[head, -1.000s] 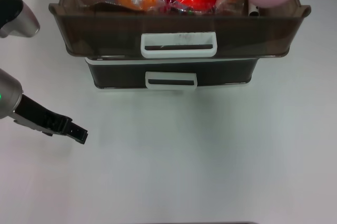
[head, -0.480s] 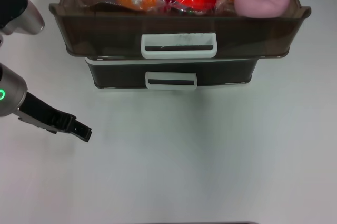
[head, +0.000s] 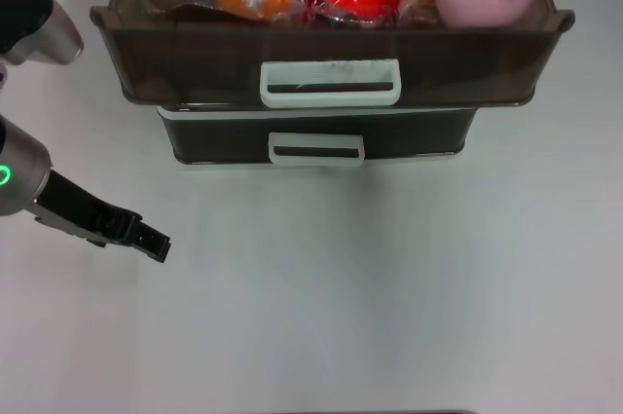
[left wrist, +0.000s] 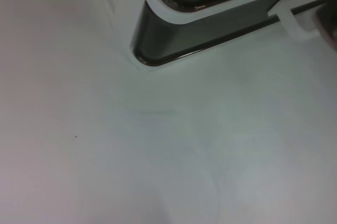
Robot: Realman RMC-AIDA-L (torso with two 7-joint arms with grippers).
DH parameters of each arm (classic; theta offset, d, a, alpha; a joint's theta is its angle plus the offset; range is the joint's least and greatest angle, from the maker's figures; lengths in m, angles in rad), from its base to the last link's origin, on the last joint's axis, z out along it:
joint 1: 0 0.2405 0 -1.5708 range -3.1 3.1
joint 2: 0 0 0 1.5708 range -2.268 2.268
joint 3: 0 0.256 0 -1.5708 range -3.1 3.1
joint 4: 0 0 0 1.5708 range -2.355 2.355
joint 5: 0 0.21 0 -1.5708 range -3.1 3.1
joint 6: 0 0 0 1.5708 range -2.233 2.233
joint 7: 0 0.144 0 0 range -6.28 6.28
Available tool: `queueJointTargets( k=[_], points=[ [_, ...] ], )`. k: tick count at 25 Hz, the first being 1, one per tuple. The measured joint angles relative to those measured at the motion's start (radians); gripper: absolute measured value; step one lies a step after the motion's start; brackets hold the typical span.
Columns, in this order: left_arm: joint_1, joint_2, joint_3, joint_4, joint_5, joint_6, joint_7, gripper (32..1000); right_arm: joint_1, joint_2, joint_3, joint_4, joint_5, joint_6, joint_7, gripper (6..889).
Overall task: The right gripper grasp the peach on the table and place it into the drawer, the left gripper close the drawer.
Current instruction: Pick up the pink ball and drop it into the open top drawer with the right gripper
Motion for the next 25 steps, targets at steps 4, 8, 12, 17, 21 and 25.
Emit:
queueJointTargets(
  k=[4, 8, 12, 17, 21, 25],
  points=[
    [0.0, -0.0001, 0.001, 0.0, 0.0, 0.0, 0.0, 846, 0.0, 0.0, 0.023, -0.011, -0.005, -0.002, 0.0, 46],
    [0.0, 0.0, -0.001, 0.0, 0.0, 0.0, 0.0, 846, 0.0, 0.003, 0.038, -0.011, -0.022, -0.004, -0.001, 53],
    [0.0, 0.0, -0.001, 0.0, 0.0, 0.0, 0.001, 846, 0.0, 0.016, 0.04, -0.01, -0.025, -0.004, -0.006, 60],
    [0.0, 0.0, 0.0, 0.0, 0.0, 0.0, 0.002, 846, 0.0, 0.027, 0.037, -0.004, -0.025, -0.002, -0.004, 69],
    [0.0, 0.0, -0.001, -0.001, 0.0, 0.0, 0.002, 846, 0.0, 0.041, 0.038, 0.001, -0.025, -0.001, 0.015, 76],
    [0.0, 0.0, 0.0, -0.008, 0.0, 0.0, 0.002, 846, -0.001, 0.063, 0.036, 0.001, -0.025, 0.0, 0.05, 83]
  ],
)
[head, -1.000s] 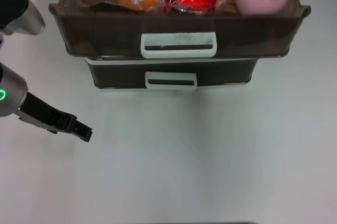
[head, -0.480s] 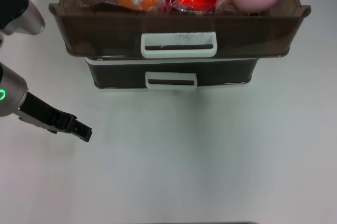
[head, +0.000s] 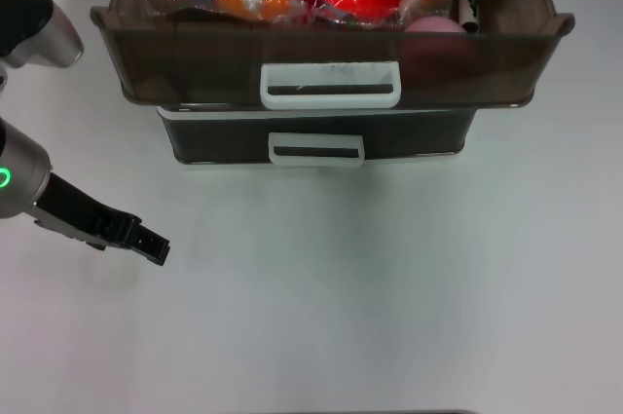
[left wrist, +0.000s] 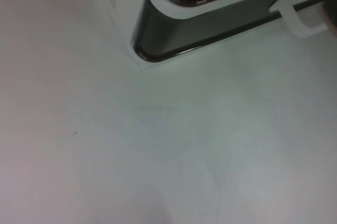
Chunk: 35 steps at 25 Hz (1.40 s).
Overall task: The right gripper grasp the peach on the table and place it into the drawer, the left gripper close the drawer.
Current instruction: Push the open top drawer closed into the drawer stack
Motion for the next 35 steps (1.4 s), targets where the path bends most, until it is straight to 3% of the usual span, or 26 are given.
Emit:
queueJointTargets(
  k=[5, 9, 17, 27, 30, 35],
  points=[
    [0.003, 0.0, 0.0, -0.003, -0.001, 0.0, 0.001, 846, -0.002, 0.016, 0.002, -0.014, 0.001, 0.002, 0.038, 120],
    [0.004, 0.0004, -0.001, -0.003, -0.002, 0.0, 0.001, 846, -0.003, 0.014, 0.037, -0.047, 0.007, 0.003, 0.042, 163],
    [0.009, 0.0015, -0.004, -0.005, -0.001, 0.0, 0.008, 846, -0.018, 0.01, 0.044, -0.063, 0.038, 0.006, 0.043, 266],
    [0.007, 0.0016, -0.003, 0.005, -0.003, 0.004, 0.012, 846, -0.046, -0.022, 0.051, -0.064, 0.186, 0.007, 0.045, 476],
    [0.008, 0.002, -0.004, 0.022, -0.006, 0.008, 0.015, 846, -0.073, -0.03, 0.059, -0.087, 0.232, 0.007, 0.041, 712],
    [0.021, 0.0031, -0.005, 0.103, -0.091, 0.047, 0.063, 847, -0.157, -0.037, 0.079, -0.181, 0.293, 0.007, 0.043, 839]
  ],
)
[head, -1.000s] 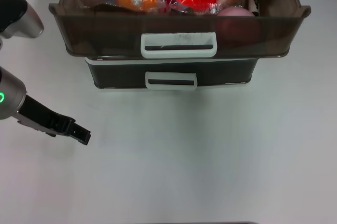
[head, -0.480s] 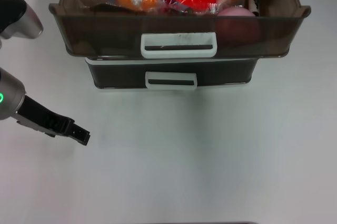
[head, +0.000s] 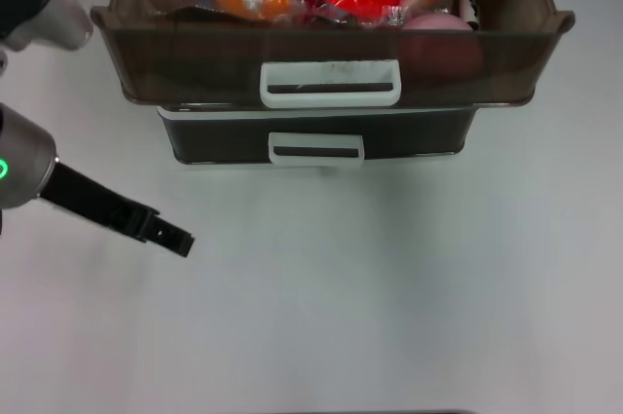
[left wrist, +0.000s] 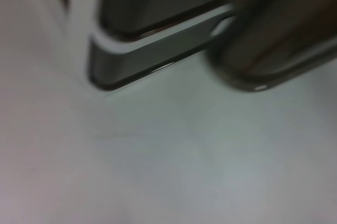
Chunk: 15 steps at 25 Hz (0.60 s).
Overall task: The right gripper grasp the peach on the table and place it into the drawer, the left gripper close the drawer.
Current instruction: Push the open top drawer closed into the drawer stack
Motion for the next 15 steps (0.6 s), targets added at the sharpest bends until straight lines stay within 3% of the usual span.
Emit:
queueJointTargets(
  k=[3, 6, 7, 12, 15],
  points=[
    [0.011, 0.0, 0.0, 0.087, -0.049, 0.049, 0.031, 847, -0.039, 0.0, 0.005, -0.054, 0.011, 0.0, 0.005, 841],
    [0.013, -0.0006, 0.002, 0.119, -0.061, 0.067, 0.041, 847, -0.063, 0.002, 0.005, -0.08, 0.017, 0.0, 0.008, 843],
    [0.016, -0.0013, 0.011, 0.216, -0.115, 0.12, 0.064, 847, -0.068, 0.003, 0.005, -0.087, 0.017, 0.0, 0.011, 843],
    [0.001, 0.0003, 0.013, 0.311, -0.213, 0.187, 0.1, 847, -0.086, 0.004, -0.003, -0.117, 0.017, 0.0, 0.02, 842],
    [-0.013, 0.0003, 0.013, 0.335, -0.233, 0.21, 0.112, 847, -0.089, 0.003, -0.005, -0.118, 0.017, 0.0, 0.023, 841]
  ],
)
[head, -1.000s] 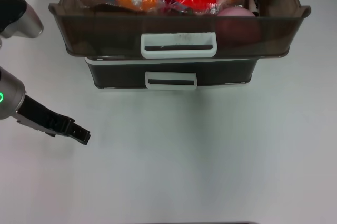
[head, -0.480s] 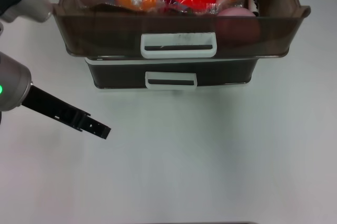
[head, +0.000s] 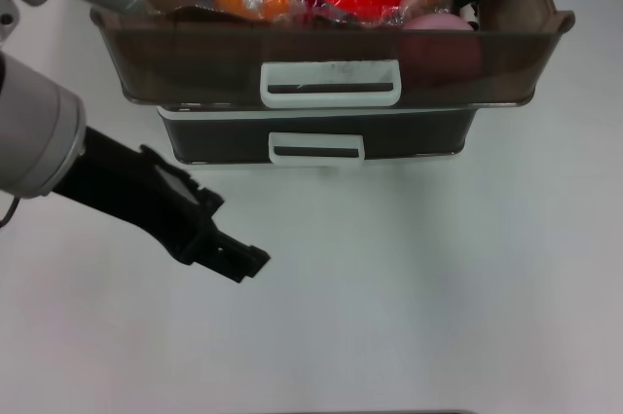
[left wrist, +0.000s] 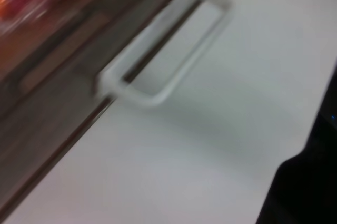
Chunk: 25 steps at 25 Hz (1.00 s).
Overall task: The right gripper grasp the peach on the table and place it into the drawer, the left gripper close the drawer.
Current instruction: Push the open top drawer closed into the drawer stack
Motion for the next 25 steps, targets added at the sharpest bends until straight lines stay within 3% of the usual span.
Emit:
queueJointTargets(
  k=[1, 4, 9, 14, 19, 21, 22, 25],
  points=[
    [-0.022, -0.0001, 0.008, 0.034, -0.019, 0.025, 0.018, 846, 0.0, 0.0, 0.0, 0.0, 0.0, 0.0, 0.002, 841],
    [-0.056, -0.0002, 0.031, 0.061, -0.038, 0.036, 0.057, 846, -0.002, -0.001, -0.001, 0.0, 0.0, 0.0, 0.006, 840],
    [-0.132, -0.0003, 0.078, 0.057, -0.036, 0.045, 0.146, 846, -0.004, -0.001, 0.0, -0.012, -0.004, 0.0, 0.007, 839],
    [-0.191, 0.0, 0.091, 0.051, -0.033, 0.05, 0.225, 846, -0.005, -0.001, 0.003, -0.012, -0.007, 0.0, 0.009, 838],
    [-0.257, -0.001, 0.114, -0.018, -0.031, 0.052, 0.295, 846, -0.004, -0.001, 0.004, -0.012, -0.008, 0.0, 0.018, 835],
    [-0.271, -0.0013, 0.125, -0.038, -0.027, 0.052, 0.302, 846, -0.002, -0.002, 0.004, -0.012, -0.009, 0.0, 0.019, 833],
    [-0.311, -0.0032, 0.149, -0.084, -0.013, 0.051, 0.316, 846, -0.002, -0.002, 0.003, -0.011, -0.009, 0.0, 0.019, 833],
    [-0.341, -0.0051, 0.163, -0.125, -0.008, 0.046, 0.327, 846, 0.001, -0.003, 0.0, -0.008, -0.01, 0.0, 0.019, 833]
  ],
)
